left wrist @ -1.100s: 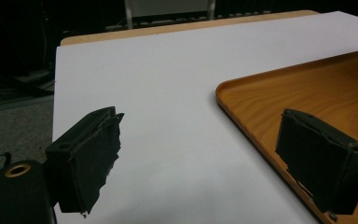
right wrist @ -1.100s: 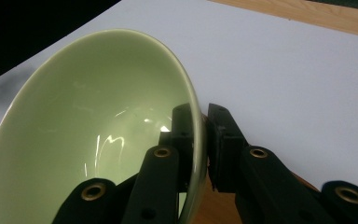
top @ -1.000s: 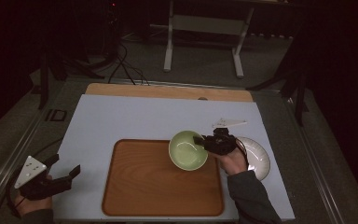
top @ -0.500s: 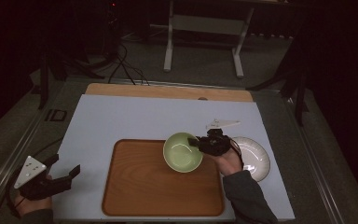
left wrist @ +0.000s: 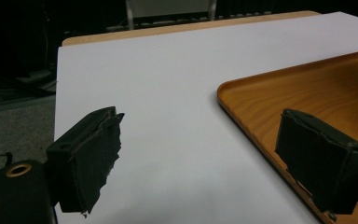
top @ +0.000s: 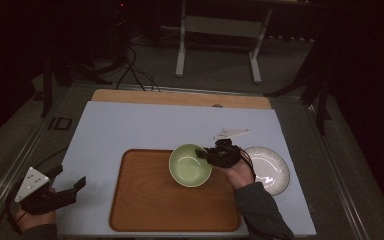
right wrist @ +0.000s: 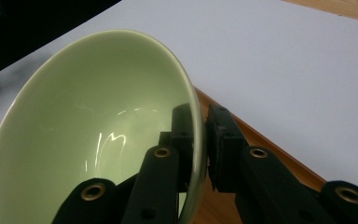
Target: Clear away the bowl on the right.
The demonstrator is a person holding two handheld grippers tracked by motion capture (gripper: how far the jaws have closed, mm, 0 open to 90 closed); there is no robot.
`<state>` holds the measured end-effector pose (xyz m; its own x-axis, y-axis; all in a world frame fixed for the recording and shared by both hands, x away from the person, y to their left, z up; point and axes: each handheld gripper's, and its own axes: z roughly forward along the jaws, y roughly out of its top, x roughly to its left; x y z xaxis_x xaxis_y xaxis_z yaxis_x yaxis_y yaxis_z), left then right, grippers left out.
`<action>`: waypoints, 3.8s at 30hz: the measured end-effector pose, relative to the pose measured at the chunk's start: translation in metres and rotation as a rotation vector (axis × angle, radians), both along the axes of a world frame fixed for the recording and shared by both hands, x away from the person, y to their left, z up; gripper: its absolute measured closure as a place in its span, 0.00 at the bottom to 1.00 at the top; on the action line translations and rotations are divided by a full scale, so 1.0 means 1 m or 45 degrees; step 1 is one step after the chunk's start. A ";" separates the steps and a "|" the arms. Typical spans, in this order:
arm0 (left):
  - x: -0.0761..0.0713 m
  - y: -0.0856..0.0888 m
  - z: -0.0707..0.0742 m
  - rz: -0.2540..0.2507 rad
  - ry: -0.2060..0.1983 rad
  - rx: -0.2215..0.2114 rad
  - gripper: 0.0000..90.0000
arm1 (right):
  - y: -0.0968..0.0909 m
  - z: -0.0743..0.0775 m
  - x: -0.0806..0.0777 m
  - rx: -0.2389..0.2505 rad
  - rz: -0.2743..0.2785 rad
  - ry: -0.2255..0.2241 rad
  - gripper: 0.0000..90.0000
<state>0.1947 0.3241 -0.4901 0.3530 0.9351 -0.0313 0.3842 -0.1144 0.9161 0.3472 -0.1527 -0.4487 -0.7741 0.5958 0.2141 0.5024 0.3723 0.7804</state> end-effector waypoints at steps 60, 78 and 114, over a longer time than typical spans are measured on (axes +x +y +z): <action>-0.001 0.001 0.001 0.012 -0.012 0.005 0.16 | 0.030 -0.043 -0.013 -0.073 0.096 0.093 0.91; -0.001 0.001 0.000 0.015 -0.010 0.006 0.16 | 0.034 -0.058 -0.008 -0.166 0.094 0.140 0.92; -0.001 0.001 0.000 0.023 -0.010 0.012 0.16 | -0.015 -0.006 -0.009 -0.033 0.061 -0.052 0.59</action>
<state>0.1934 0.3253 -0.4899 0.3363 0.9415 -0.0199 0.3792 -0.1160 0.9180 0.3384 -0.1680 -0.4544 -0.8097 0.5627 0.1666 0.4512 0.4155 0.7898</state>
